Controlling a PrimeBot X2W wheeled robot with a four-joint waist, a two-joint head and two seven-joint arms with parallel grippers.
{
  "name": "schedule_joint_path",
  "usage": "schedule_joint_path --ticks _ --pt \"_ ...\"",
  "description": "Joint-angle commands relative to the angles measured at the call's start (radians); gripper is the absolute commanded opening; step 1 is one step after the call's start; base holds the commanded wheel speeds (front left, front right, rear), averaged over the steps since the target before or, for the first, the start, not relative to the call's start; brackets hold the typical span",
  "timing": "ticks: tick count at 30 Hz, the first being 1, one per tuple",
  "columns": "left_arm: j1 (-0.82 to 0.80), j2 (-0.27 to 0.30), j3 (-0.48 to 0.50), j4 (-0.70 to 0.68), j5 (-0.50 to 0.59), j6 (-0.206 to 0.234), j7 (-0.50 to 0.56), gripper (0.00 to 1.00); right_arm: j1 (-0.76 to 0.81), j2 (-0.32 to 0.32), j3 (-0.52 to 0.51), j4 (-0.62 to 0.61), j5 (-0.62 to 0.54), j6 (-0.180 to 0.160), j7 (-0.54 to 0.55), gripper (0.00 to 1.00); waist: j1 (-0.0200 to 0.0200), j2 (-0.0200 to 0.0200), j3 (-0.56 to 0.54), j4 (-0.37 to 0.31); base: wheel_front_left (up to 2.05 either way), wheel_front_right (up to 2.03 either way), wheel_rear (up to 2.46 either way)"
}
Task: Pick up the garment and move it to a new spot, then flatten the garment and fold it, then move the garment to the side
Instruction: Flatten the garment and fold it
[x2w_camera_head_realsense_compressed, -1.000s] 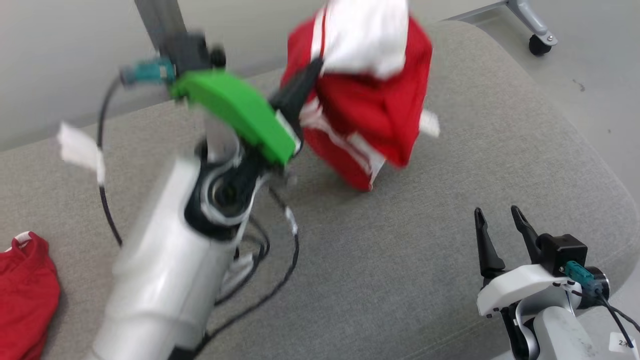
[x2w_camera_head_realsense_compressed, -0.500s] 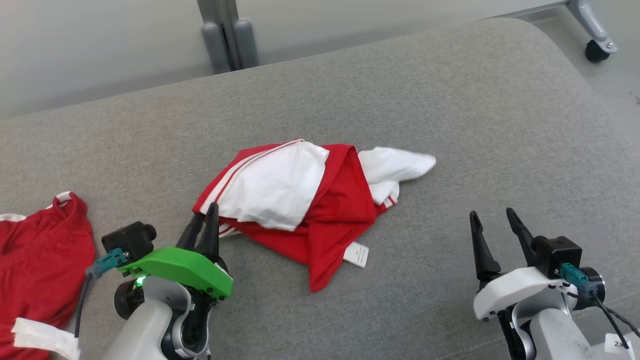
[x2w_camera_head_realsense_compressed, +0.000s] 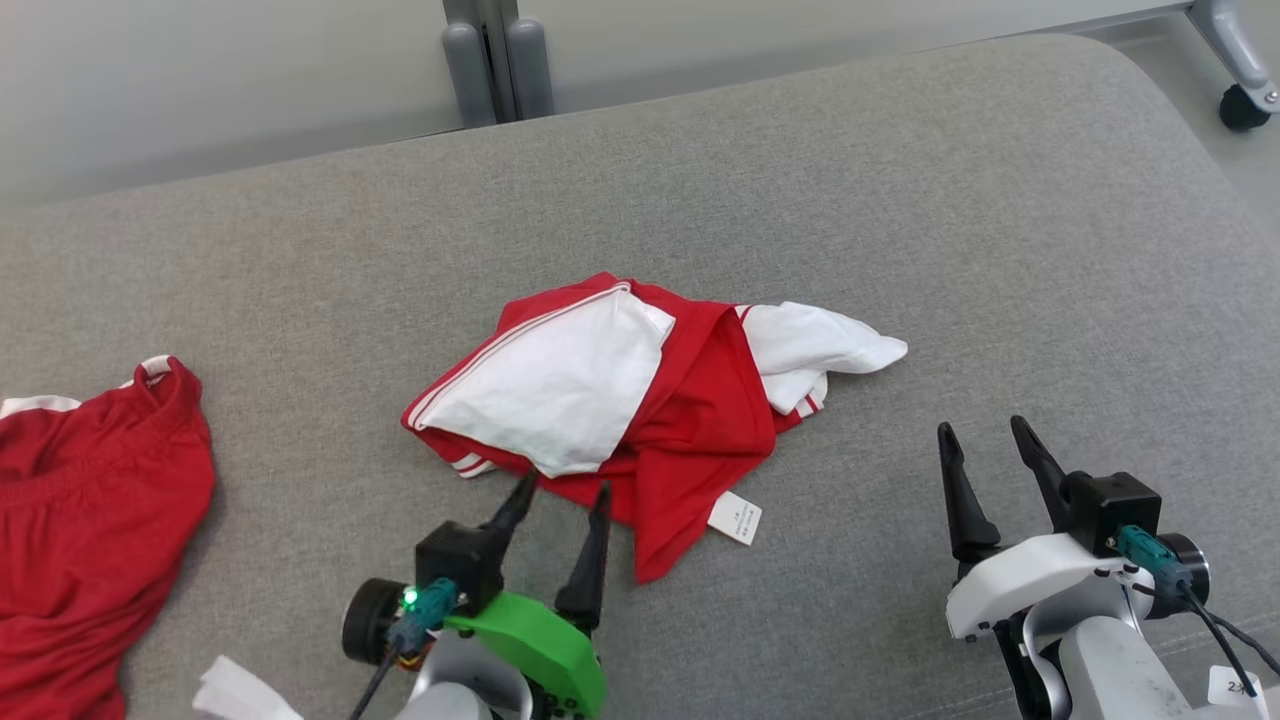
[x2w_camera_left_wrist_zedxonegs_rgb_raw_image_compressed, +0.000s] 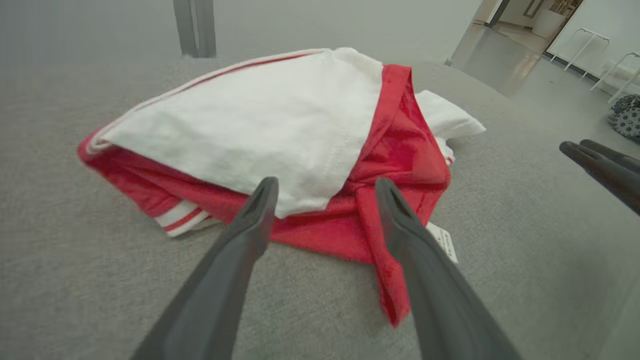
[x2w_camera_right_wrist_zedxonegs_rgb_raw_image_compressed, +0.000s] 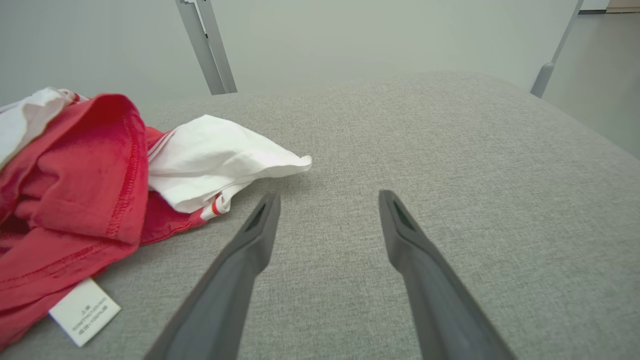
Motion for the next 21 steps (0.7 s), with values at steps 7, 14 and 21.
schedule_joint_path --ticks 7,14,21 --pt "-0.111 -0.069 -0.040 0.169 0.002 -0.041 0.056 1.00 -0.026 -0.002 0.011 -0.006 0.002 -0.002 0.000 1.00 0.0000 0.0000 0.040 -0.013 0.00 0.00 0.00" --pt "-0.210 -0.084 -0.063 0.349 0.058 -0.019 0.040 1.00 -0.036 -0.002 0.008 -0.007 -0.003 -0.002 0.000 1.00 0.0000 0.0000 0.056 -0.028 0.00 0.00 0.00" --pt "-0.244 -0.080 -0.084 0.413 0.103 0.001 -0.003 0.83 -0.022 -0.002 -0.001 -0.003 0.002 -0.002 0.000 1.00 0.0000 0.0000 0.050 -0.026 0.00 0.00 0.00"
